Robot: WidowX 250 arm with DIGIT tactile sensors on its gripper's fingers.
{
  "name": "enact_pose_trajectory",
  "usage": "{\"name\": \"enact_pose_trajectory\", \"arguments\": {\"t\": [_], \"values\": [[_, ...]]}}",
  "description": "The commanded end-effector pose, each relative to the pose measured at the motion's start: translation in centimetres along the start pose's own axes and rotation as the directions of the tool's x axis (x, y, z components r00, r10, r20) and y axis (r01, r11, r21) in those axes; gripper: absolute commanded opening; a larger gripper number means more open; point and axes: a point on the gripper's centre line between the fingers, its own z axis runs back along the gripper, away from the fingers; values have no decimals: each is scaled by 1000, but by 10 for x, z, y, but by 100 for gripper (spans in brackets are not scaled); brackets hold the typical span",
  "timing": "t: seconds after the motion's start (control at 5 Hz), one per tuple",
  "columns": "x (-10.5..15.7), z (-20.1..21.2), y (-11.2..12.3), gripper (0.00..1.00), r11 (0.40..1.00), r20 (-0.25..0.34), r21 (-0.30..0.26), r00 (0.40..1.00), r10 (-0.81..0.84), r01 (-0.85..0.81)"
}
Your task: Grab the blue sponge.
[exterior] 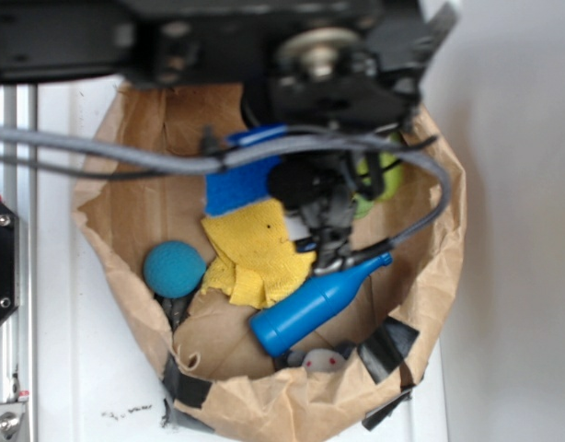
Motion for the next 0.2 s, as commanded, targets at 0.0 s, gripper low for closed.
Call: {"name": "enact_pose_trajectory", "arguments": {"t": [0.0], "values": [[12, 17, -5, 0, 998, 40, -26, 998, -52, 53]]}}
